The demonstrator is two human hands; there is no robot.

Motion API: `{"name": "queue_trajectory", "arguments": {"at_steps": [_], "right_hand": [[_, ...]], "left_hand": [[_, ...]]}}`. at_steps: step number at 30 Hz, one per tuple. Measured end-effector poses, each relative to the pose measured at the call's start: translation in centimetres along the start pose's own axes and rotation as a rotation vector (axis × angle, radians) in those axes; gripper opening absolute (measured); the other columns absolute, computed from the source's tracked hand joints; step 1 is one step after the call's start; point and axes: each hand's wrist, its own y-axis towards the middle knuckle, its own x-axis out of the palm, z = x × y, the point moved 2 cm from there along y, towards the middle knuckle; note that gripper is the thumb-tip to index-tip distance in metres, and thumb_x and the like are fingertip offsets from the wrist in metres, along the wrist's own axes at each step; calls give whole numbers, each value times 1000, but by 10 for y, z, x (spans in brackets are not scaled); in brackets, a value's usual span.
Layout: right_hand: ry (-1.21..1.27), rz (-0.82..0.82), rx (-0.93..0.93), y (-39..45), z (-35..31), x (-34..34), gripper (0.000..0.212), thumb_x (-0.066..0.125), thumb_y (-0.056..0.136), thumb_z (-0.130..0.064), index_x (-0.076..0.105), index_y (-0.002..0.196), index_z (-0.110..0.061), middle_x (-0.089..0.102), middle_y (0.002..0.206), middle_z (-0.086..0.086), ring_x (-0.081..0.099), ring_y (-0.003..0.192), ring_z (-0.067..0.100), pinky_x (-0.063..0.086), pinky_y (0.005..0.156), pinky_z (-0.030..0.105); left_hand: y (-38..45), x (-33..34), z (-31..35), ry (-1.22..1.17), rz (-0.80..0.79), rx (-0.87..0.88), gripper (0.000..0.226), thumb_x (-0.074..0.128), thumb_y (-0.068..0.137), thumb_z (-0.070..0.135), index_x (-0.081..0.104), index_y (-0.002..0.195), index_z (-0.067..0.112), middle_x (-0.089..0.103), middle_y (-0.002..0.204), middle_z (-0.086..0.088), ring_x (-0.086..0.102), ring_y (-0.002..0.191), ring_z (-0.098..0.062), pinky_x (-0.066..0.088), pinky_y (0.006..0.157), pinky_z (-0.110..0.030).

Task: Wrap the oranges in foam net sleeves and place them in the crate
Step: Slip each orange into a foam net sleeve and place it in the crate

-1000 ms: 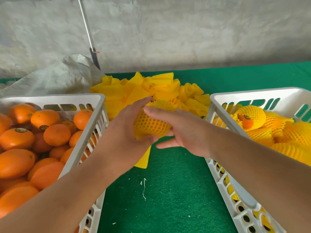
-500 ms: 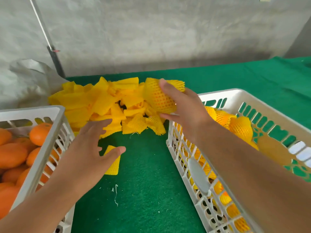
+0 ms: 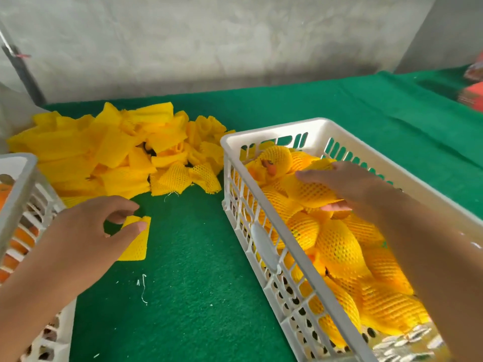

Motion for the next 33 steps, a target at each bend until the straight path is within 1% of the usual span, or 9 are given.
{"name": "queue_trajectory", "arguments": {"at_steps": [6,8,12,14,20,23,27,30,33], "right_hand": [[-133,-138,1,-50,32,-27,92,95,45,-74,68,123,-34,73,124,-4,75,108,23,67,78,41],[-257,-177,17,-62,49,-26,118,92,38,-79,59,140,-30,65,138,-1,72,112,25,67,77,39],[-411,-261,-51,-80,69,-14,104,86,43,-86,52,132,-46,61,132,-22,61,103,3,52,74,22],[-599,-209,-119,-81,76,-10,116,84,55,-84,39,153,-41,52,147,-18,53,115,8,42,75,19],[-659,-151,-281,-86,76,-7,56,77,78,-72,55,123,-46,61,119,-26,61,108,0,50,83,23],[-588,21,-327,-87,49,-16,37,72,86,-66,64,114,-43,66,111,-25,64,102,0,52,79,25],[-430,95,-479,-97,0,13,21,68,94,-57,72,106,-41,69,106,-29,65,91,-10,51,74,16],[-367,40,-568,-110,-34,59,11,66,95,-51,72,99,-42,70,101,-33,59,91,-22,41,60,2],[-359,15,-648,-126,-66,108,14,64,93,-54,71,98,-43,66,96,-35,60,94,-18,36,70,5]], "left_hand": [[14,18,-52,80,-33,16,64,48,83,92,59,132,53,63,111,38,65,89,6,62,66,-39],[22,24,-79,116,-25,20,66,50,85,91,59,136,51,65,114,36,63,94,11,62,64,-38],[35,32,-119,88,-28,-5,49,62,84,83,65,125,56,67,109,36,65,93,9,61,71,-41],[36,36,-124,76,-49,-5,49,63,85,82,66,125,54,68,109,35,65,94,9,61,74,-42],[20,26,-69,76,-81,-13,62,51,84,90,62,130,50,66,109,37,65,91,9,62,73,-42],[10,15,-28,50,-41,22,46,53,84,86,63,118,57,69,100,32,65,94,4,59,78,-42],[1,10,7,17,-112,8,10,70,92,55,64,99,51,66,96,28,62,90,6,48,73,-28],[-7,15,18,62,-241,-12,21,69,97,47,68,115,37,63,100,23,57,87,7,42,68,-24],[-13,20,21,156,-347,-22,33,65,101,48,64,129,29,62,110,14,56,88,1,43,73,-28]]}}
